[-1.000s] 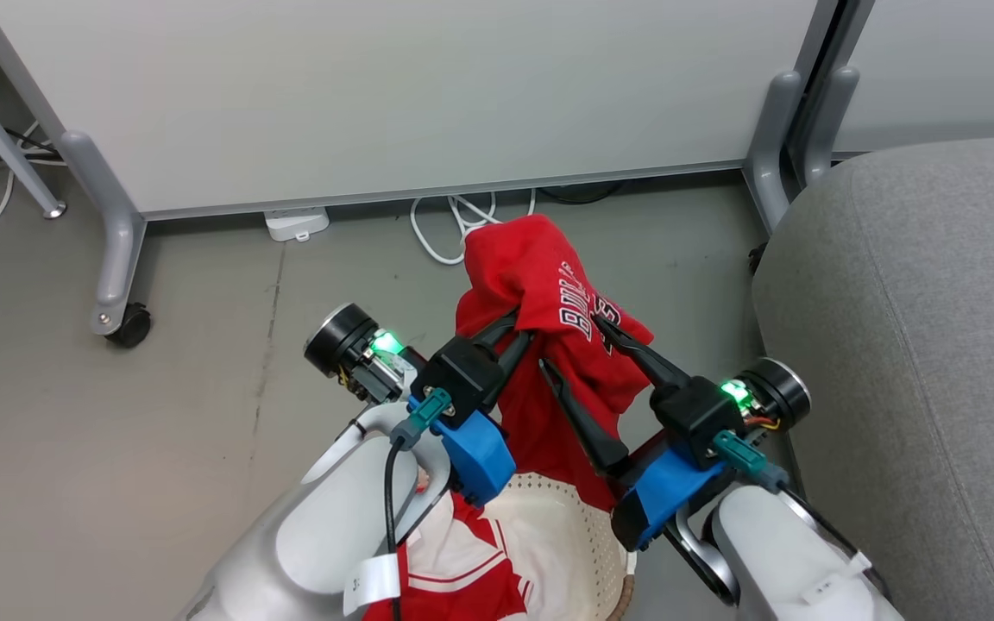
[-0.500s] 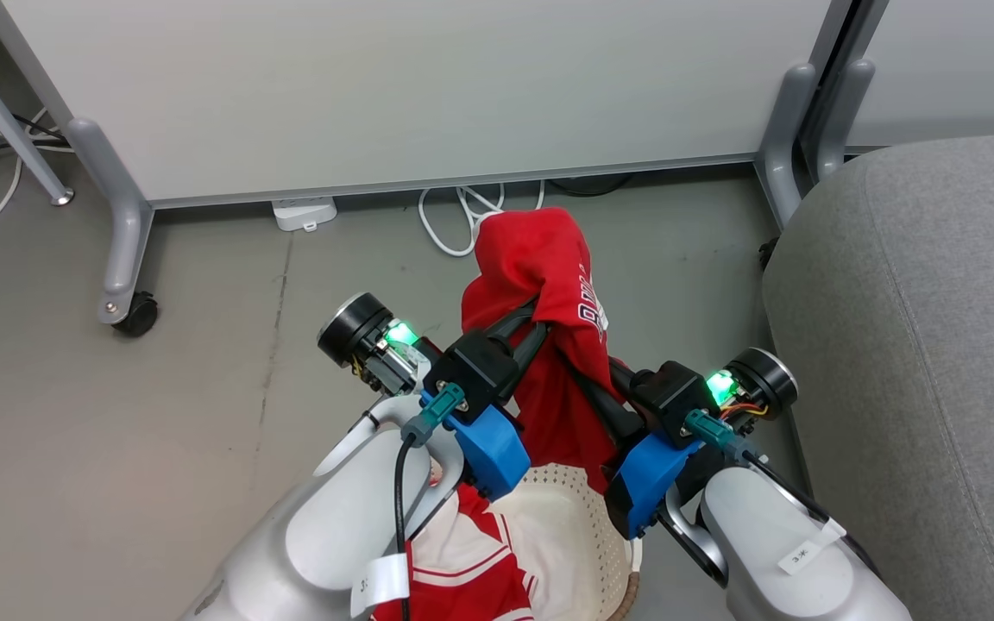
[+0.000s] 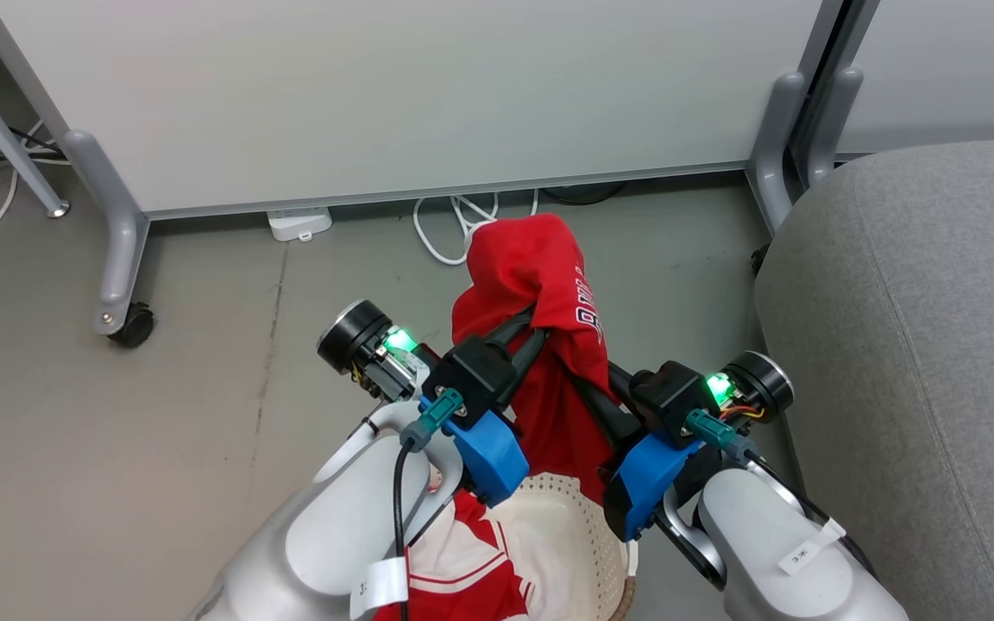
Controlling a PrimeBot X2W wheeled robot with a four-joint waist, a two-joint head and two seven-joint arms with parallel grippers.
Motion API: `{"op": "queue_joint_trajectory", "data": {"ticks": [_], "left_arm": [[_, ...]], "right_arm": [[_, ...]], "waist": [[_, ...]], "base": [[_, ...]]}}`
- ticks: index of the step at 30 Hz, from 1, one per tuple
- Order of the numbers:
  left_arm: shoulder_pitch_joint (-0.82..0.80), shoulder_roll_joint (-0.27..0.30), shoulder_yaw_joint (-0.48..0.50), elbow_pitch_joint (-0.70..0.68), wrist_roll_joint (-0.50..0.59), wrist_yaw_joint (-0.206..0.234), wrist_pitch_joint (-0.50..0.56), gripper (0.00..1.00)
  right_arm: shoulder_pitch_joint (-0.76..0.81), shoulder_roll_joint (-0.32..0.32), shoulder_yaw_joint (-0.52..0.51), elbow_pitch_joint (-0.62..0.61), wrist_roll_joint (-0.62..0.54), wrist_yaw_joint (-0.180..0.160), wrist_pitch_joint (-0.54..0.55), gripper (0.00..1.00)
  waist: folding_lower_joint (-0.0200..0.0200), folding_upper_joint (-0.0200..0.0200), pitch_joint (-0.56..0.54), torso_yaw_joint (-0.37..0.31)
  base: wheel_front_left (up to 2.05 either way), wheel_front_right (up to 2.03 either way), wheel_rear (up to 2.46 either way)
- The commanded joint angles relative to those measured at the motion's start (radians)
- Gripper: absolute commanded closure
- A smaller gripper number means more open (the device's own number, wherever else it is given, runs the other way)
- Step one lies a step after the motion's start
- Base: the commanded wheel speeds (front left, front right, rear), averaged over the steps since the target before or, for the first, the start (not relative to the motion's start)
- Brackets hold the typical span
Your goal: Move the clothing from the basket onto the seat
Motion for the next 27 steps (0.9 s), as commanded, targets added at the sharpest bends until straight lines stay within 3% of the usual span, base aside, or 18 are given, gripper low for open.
{"op": "queue_joint_trajectory", "data": {"ticks": [1, 2, 3, 18, 27], "left_arm": [[0.011, 0.001, 0.006, 0.006, -0.002, 0.000, -0.004, 1.00], [0.018, -0.001, 0.012, 0.015, -0.016, 0.000, -0.003, 0.60], [0.016, -0.003, 0.009, 0.016, -0.016, 0.000, -0.003, 0.00], [0.030, -0.001, 0.016, 0.010, -0.014, -0.001, -0.003, 0.00], [0.043, 0.005, 0.026, -0.021, 0.006, 0.000, -0.003, 0.00]], "right_arm": [[-0.004, 0.002, 0.003, -0.005, 0.010, 0.000, -0.004, 1.00], [-0.004, 0.002, 0.004, -0.008, 0.011, 0.000, -0.004, 1.00], [-0.002, 0.002, 0.005, -0.009, 0.013, 0.000, -0.004, 1.00], [0.007, 0.002, -0.026, -0.030, 0.030, 0.000, -0.004, 1.00], [0.009, -0.004, -0.085, -0.063, 0.006, 0.000, -0.004, 1.00]], "waist": [[0.0000, -0.0001, -0.002, -0.001], [0.0000, -0.0001, -0.003, -0.002], [0.0000, -0.0001, -0.004, -0.003], [0.0000, -0.0001, -0.008, -0.012], [0.0000, -0.0001, 0.019, -0.066]], "base": [[0.00, 0.00, 0.00], [0.00, 0.00, 0.00], [0.00, 0.00, 0.00], [0.00, 0.00, 0.00], [0.00, 0.00, 0.00]]}}
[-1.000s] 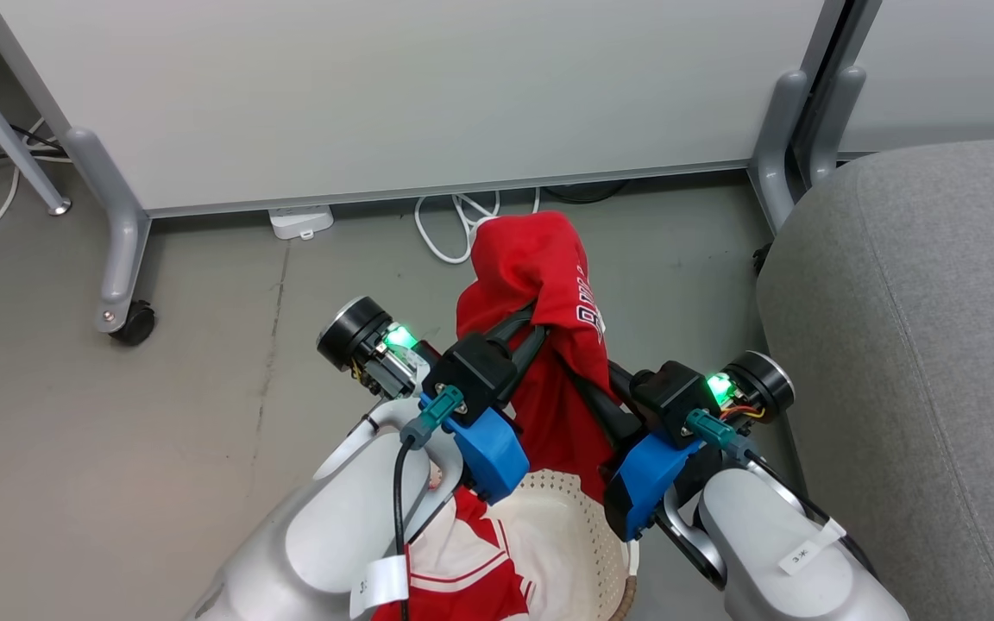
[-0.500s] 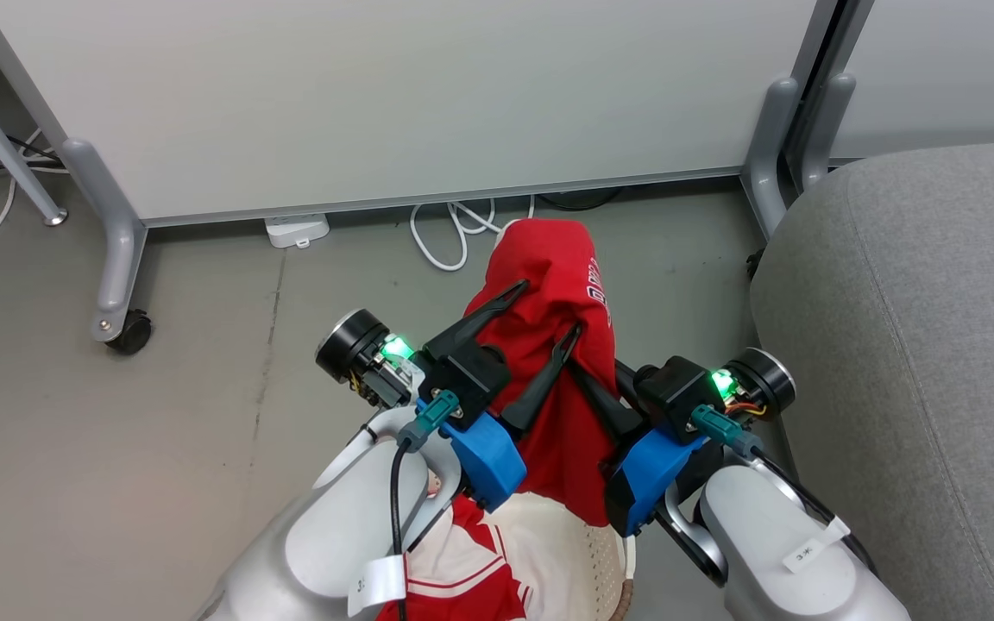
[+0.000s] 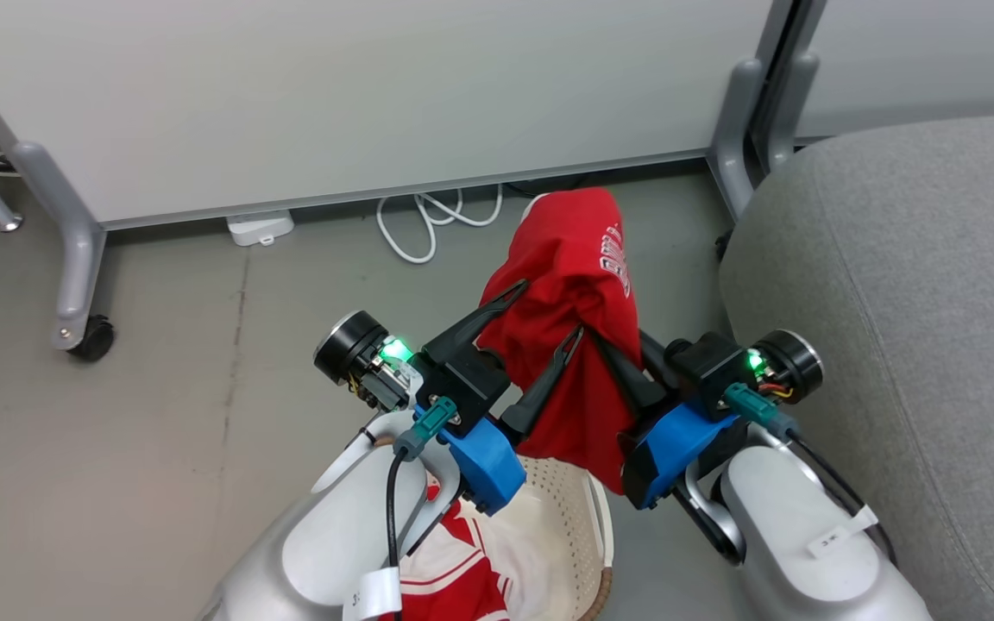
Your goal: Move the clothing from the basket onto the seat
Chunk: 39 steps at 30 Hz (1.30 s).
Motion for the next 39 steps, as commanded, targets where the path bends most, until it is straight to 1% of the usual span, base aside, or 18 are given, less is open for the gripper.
{"op": "queue_joint_trajectory", "data": {"ticks": [1, 2, 3, 7, 8, 18, 28, 33, 39], "left_arm": [[0.012, 0.006, 0.002, -0.009, 0.007, 0.000, -0.003, 0.00], [0.012, 0.006, 0.002, -0.009, 0.007, 0.000, -0.003, 0.00], [0.011, 0.007, 0.004, -0.017, 0.011, 0.000, -0.003, 0.00], [0.007, 0.010, 0.004, -0.030, 0.014, 0.000, -0.003, 0.00], [0.007, 0.010, 0.004, -0.030, 0.014, 0.000, -0.003, 0.00], [-0.014, 0.019, -0.014, -0.062, 0.027, 0.000, -0.003, 0.00], [-0.013, 0.015, -0.054, -0.082, 0.023, -0.001, -0.003, 0.00], [-0.008, 0.013, -0.071, -0.088, 0.019, -0.001, -0.003, 0.00], [-0.005, 0.021, -0.067, -0.097, 0.027, -0.001, -0.003, 0.00]], "right_arm": [[0.008, -0.008, -0.019, -0.014, -0.006, 0.000, -0.004, 1.00], [0.008, -0.008, -0.019, -0.014, -0.006, 0.000, -0.004, 1.00], [0.010, -0.019, -0.043, -0.028, -0.009, 0.000, -0.004, 1.00], [0.019, -0.039, -0.095, -0.061, -0.015, 0.000, -0.004, 1.00], [0.019, -0.039, -0.095, -0.061, -0.015, 0.000, -0.004, 1.00], [0.062, -0.074, -0.238, -0.149, -0.016, 0.000, -0.004, 1.00], [0.140, -0.079, -0.339, -0.229, -0.020, 0.000, -0.004, 1.00], [0.184, -0.075, -0.379, -0.264, -0.023, 0.000, -0.004, 1.00], [0.218, -0.074, -0.413, -0.291, -0.021, 0.000, -0.004, 1.00]], "waist": [[-0.0001, 0.0000, 0.016, -0.021], [-0.0001, 0.0000, 0.016, -0.021], [-0.0001, 0.0000, 0.030, -0.040], [-0.0001, 0.0000, 0.054, -0.081], [-0.0001, 0.0000, 0.054, -0.081], [-0.0001, 0.0000, 0.104, -0.196], [-0.0001, 0.0000, 0.125, -0.308], [-0.0001, 0.0000, 0.128, -0.344], [-0.0001, 0.0000, 0.134, -0.360]], "base": [[0.00, 0.00, 0.00], [0.00, 0.00, 0.00], [0.00, 0.00, 0.00], [0.00, 0.00, 0.00], [0.00, 0.00, 0.00], [0.00, 0.00, 0.00], [0.00, 0.00, 0.00], [0.00, 0.00, 0.00], [0.00, 0.00, 0.00]]}}
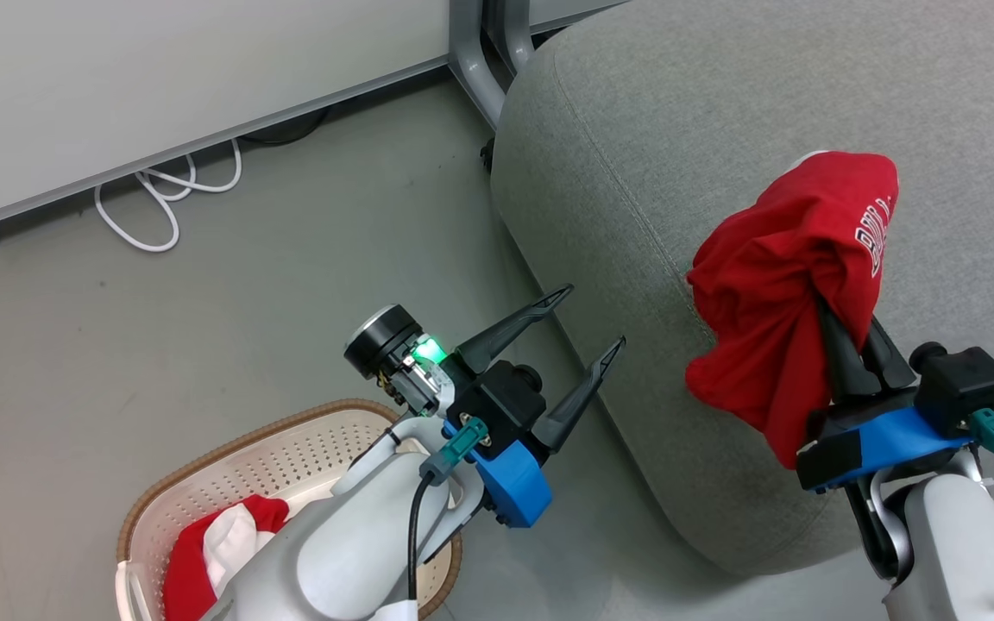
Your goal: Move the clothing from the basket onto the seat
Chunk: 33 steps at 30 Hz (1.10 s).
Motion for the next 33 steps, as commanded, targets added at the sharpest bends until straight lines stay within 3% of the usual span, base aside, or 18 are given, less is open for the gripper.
{"op": "queue_joint_trajectory", "data": {"ticks": [1, 13, 21, 33], "left_arm": [[0.001, 0.006, 0.002, -0.004, 0.006, -0.001, -0.003, 0.00], [-0.040, 0.019, 0.013, -0.022, 0.014, -0.001, -0.003, 0.00], [-0.116, 0.046, 0.003, -0.034, 0.032, -0.001, -0.003, 0.00], [-0.289, 0.094, -0.061, -0.050, 0.058, -0.001, -0.003, 0.00]], "right_arm": [[0.012, 0.004, -0.005, -0.011, 0.000, 0.000, -0.004, 1.00], [-0.048, 0.023, -0.046, -0.059, 0.003, 0.000, -0.004, 1.00], [-0.249, 0.031, -0.142, -0.093, 0.007, 0.000, -0.004, 1.00], [-0.588, -0.100, -0.415, -0.083, -0.014, 0.000, -0.004, 1.00]], "waist": [[0.0000, 0.0000, 0.001, -0.002], [0.0000, 0.0000, 0.051, 0.015], [0.0000, 0.0000, 0.188, 0.031], [0.0000, 0.0000, 0.460, 0.091]], "base": [[0.00, 0.00, 0.00], [0.00, 0.00, 0.00], [0.00, 0.00, 0.00], [0.00, 0.00, 0.00]]}}
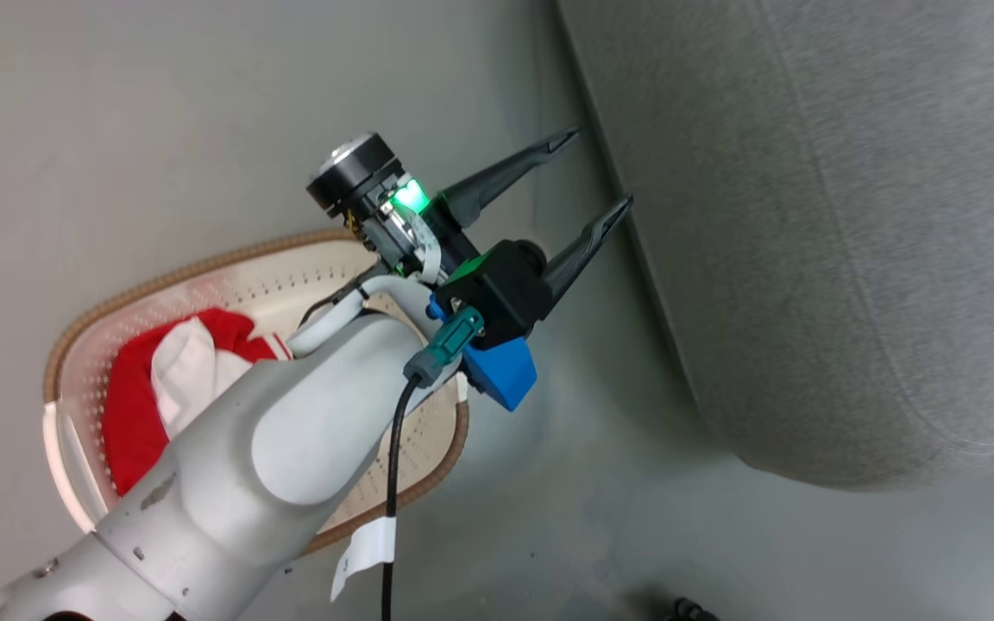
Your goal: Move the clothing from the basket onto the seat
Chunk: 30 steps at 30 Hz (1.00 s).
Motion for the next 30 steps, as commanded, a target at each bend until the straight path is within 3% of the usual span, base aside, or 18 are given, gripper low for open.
{"op": "queue_joint_trajectory", "data": {"ticks": [1, 11, 21, 22, 23, 30], "left_arm": [[-0.032, 0.012, -0.007, -0.007, 0.009, -0.001, -0.003, 0.00], [-0.096, 0.023, -0.037, -0.026, 0.014, -0.001, 0.000, 0.00], [-0.113, 0.022, -0.037, -0.023, 0.005, 0.006, -0.001, 0.00], [-0.113, 0.025, -0.037, -0.021, 0.004, 0.007, -0.001, 0.00], [-0.111, 0.026, -0.037, -0.020, 0.001, 0.008, -0.002, 0.00], [-0.065, 0.019, -0.027, -0.027, -0.019, 0.021, -0.002, 0.00]], "right_arm": [[-0.039, -0.018, -0.023, 0.014, -0.008, 0.000, -0.004, 1.00], [-0.108, -0.116, -0.112, 0.270, -0.058, 0.000, -0.004, 1.00], [-0.073, -0.101, -0.157, 0.465, -0.090, 0.000, -0.004, 1.00], [-0.072, -0.098, -0.162, 0.464, -0.089, 0.000, -0.004, 0.35], [-0.069, -0.095, -0.169, 0.458, -0.090, 0.000, -0.004, 0.00], [0.019, -0.087, -0.153, 0.385, -0.090, 0.000, -0.004, 0.00]], "waist": [[-0.0001, 0.0000, 0.088, 0.031], [-0.0001, 0.0000, 0.198, 0.057], [-0.0001, 0.0000, 0.215, 0.063], [-0.0001, 0.0000, 0.213, 0.061], [-0.0001, 0.0000, 0.209, 0.059], [-0.0001, 0.0000, 0.126, 0.051]], "base": [[0.00, 0.00, 0.00], [0.00, 0.00, 0.00], [0.00, 0.00, 0.00], [0.00, 0.00, 0.00], [0.00, 0.00, 0.00], [0.00, 0.00, 0.00]]}}
